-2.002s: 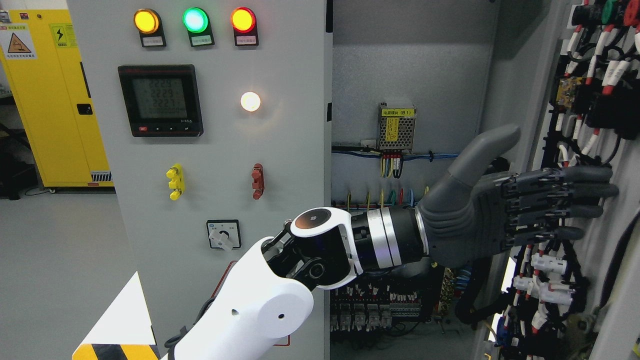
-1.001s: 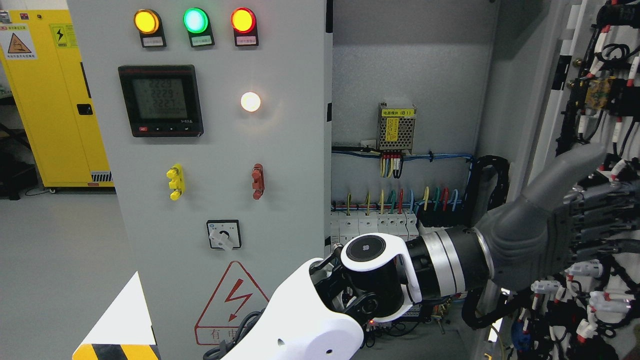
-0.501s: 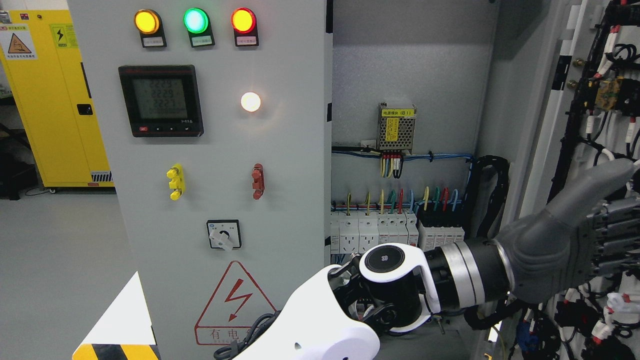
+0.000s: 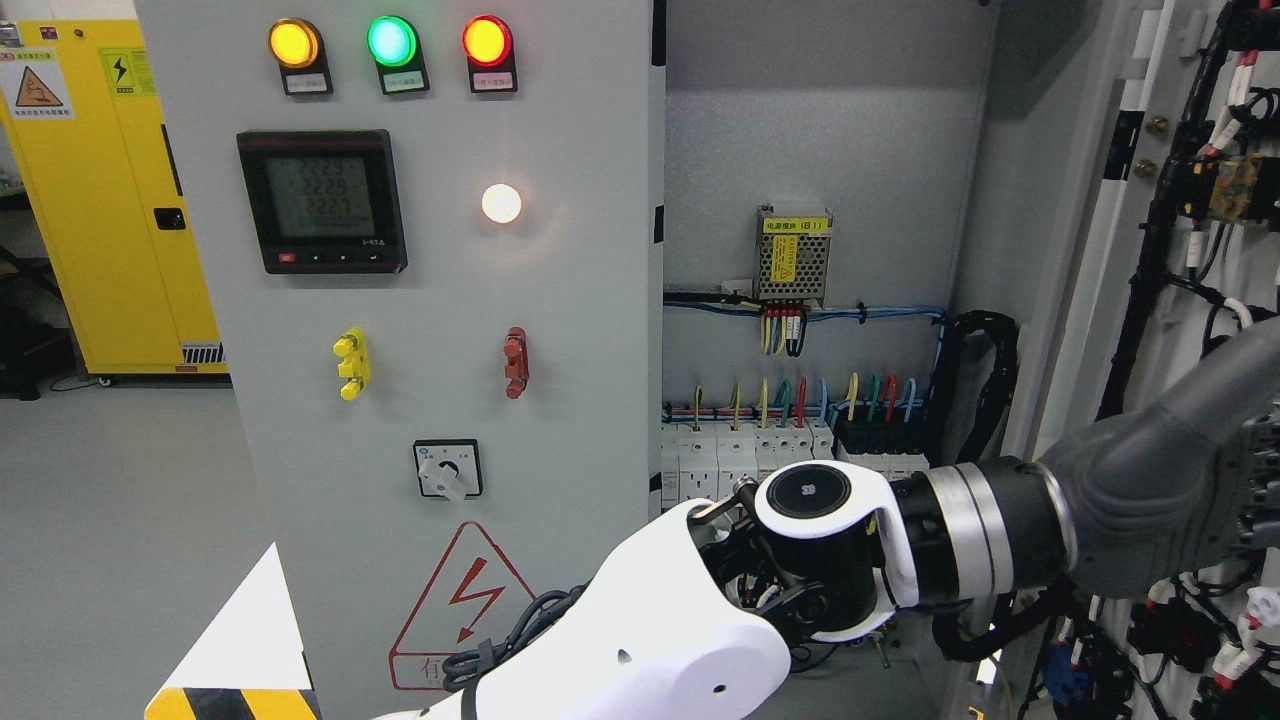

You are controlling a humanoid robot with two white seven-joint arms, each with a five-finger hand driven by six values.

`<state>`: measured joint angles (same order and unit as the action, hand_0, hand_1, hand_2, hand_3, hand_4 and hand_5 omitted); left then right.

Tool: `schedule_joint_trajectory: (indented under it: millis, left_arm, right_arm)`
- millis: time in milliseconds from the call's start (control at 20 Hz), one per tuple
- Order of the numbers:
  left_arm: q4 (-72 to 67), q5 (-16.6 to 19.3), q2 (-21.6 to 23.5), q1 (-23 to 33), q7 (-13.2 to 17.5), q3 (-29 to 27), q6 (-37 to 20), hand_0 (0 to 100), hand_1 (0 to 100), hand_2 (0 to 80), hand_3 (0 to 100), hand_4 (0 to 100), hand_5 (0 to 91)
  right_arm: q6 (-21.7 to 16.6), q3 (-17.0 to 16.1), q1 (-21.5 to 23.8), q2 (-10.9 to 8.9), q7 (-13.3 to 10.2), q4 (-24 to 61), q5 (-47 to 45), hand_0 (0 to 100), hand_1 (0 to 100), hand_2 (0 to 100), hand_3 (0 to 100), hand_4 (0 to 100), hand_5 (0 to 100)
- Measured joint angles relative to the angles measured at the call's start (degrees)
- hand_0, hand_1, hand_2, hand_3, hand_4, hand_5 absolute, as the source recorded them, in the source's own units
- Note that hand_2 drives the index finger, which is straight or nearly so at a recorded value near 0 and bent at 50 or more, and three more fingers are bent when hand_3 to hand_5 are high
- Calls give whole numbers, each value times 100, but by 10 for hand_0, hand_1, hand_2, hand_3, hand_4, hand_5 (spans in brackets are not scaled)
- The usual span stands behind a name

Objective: Open door with both hands
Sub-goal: 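Keep pushing the door with the left hand until fully open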

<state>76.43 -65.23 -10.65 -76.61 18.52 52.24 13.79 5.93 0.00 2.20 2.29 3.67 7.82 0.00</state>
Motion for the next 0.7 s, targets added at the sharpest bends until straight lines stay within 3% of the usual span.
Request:
schedule_joint_trajectory:
  millis: [701]
  left_arm:
    - [-140, -99, -19, -151, -26, 102, 129, 0, 0, 0, 0, 0, 0]
  right_arm:
    - [0, 0, 0, 0, 0, 0, 0, 217, 61, 0, 0, 0, 0]
